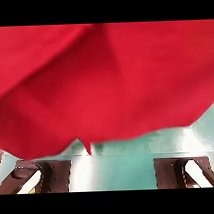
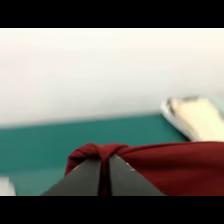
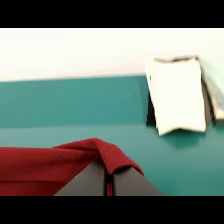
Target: Fold the shirts.
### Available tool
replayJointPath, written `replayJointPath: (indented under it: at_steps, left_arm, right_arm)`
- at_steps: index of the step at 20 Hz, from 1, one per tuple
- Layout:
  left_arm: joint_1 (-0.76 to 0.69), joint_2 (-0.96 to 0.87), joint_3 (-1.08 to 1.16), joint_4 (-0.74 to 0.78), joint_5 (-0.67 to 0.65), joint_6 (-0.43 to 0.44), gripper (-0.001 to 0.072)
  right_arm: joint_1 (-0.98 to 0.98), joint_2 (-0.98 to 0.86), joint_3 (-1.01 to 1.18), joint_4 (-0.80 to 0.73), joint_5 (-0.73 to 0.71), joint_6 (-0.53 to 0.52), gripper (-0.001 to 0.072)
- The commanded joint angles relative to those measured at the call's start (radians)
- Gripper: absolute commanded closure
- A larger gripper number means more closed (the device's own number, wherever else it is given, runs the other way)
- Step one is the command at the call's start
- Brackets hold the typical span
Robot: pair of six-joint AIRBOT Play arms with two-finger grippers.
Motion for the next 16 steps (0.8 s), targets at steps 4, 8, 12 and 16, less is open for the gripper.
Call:
replayJointPath:
  at_steps: [4, 8, 12, 16]
  left_arm:
    - [0.001, -0.252, -0.384, 0.012, -0.095, -0.018, 0.0681]
    - [0.001, -0.467, -0.494, 0.013, -0.004, -0.005, 0.0681]
    - [0.001, -0.629, -0.493, 0.010, 0.183, 0.043, 0.0682]
    - [0.001, -0.696, -0.494, 0.010, 0.354, 0.050, 0.0682]
  right_arm:
    - [0.186, -0.193, -0.374, -0.189, 0.064, 0.011, 0.0696]
    - [0.371, -0.446, -0.468, -0.294, -0.009, 0.011, 0.0696]
    - [0.405, -0.657, -0.386, -0.290, -0.157, 0.011, 0.0696]
    - [0.405, -0.781, -0.215, -0.291, -0.197, 0.009, 0.0696]
